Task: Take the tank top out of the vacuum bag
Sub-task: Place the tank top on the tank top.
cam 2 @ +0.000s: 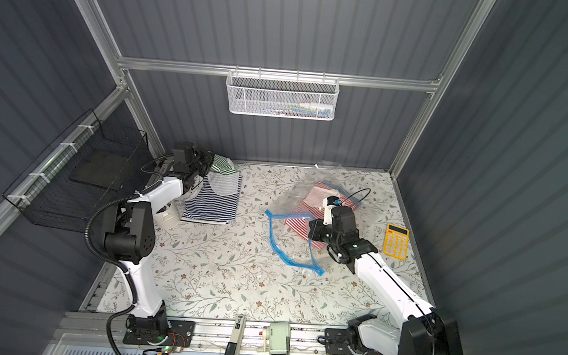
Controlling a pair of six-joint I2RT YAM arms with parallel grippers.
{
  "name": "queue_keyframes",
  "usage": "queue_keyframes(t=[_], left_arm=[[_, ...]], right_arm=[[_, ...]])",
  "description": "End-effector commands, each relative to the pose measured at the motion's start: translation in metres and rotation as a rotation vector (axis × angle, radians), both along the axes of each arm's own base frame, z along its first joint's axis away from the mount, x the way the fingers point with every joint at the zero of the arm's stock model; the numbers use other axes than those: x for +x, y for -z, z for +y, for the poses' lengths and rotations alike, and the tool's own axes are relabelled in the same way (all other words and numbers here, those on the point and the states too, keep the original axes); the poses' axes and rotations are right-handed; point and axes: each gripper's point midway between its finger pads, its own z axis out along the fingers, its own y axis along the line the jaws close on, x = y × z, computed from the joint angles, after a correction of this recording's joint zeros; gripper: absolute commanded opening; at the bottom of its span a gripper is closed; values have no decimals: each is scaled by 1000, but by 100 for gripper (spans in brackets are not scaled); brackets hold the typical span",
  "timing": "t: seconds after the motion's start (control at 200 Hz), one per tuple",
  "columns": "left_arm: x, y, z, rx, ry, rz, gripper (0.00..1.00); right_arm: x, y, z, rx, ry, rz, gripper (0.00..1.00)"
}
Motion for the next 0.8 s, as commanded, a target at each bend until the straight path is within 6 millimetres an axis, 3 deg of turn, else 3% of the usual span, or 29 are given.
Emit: queue_keyframes(t=[0.0,0.02,0.03,0.05,0.145,0.64,0.765,0.795], left_arm=[[-15,6,5,8,-9,46,0],[-16,5,6,7,-10,47,0],[-21,17,6,9,-10,74,0],[-25,22,6,8,-11,90,0],[-35,30,7,4,-13,121,0],[-73,34,9,-28,-36,183,0],[-83,45,7,-20,-28,224,0],[-87,50,7,-27,-31,237,0]], right_arm=[[-2,-1,-4,-1,5,-12,0],[-2,0,-4,-1,4,-11,0],[-2,0,-4,0,4,-10,0],[-2,0,-4,2,5,-12,0],[-2,0,-4,5,4,-10,0],[-6,0,-3,33,3,-6,0],[-8,3,-4,31,7,2,0],[-9,-6,-4,41,7,-25,0]])
